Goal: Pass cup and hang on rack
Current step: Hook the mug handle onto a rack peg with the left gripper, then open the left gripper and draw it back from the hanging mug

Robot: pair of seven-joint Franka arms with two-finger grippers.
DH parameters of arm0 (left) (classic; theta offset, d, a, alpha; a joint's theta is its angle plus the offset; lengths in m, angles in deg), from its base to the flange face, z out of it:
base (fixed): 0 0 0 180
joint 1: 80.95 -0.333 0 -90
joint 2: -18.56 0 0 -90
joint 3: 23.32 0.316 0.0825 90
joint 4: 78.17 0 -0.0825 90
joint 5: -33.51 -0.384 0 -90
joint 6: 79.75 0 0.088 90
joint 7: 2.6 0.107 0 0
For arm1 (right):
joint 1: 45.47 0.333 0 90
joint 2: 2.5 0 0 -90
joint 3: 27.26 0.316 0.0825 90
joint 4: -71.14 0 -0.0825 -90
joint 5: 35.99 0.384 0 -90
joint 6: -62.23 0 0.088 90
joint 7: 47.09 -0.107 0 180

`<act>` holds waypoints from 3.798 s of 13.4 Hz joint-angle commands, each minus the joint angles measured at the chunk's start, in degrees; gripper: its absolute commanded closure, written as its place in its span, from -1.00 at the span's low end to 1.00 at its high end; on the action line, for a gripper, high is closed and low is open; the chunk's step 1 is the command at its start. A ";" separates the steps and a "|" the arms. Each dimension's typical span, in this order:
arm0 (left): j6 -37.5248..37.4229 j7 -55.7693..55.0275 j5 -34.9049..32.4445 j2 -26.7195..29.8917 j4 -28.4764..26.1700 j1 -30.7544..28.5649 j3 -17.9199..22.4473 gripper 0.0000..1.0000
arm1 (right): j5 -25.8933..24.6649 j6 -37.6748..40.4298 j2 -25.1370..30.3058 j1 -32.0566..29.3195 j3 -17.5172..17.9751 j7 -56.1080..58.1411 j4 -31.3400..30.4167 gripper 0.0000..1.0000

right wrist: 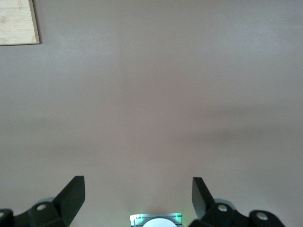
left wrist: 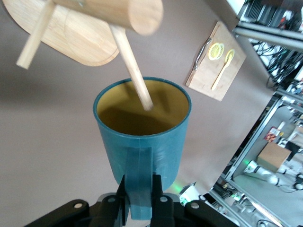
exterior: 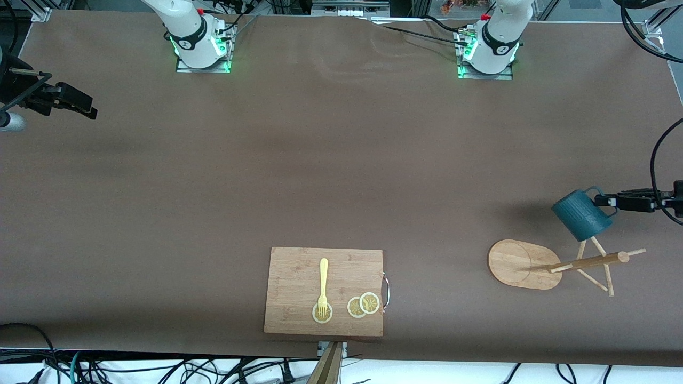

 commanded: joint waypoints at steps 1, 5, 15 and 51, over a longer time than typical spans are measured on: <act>0.14 -1.44 4.94 -2.82 2.62 -1.42 0.14 1.00 | 0.08 1.15 -0.49 -0.47 0.17 0.40 1.44 -1.00; 0.14 -1.44 10.14 -5.37 2.27 -3.27 0.31 1.00 | 0.08 1.24 -0.49 -0.47 0.17 0.40 1.44 -1.00; 0.14 -1.27 15.78 -9.51 1.92 -6.53 0.40 1.00 | 0.08 1.24 -0.49 -0.47 0.17 0.40 1.44 -1.00; 21.87 4.79 -38.02 34.79 -32.89 23.53 -1.53 -1.00 | 0.08 1.77 -0.58 -0.56 0.08 0.40 1.44 -1.00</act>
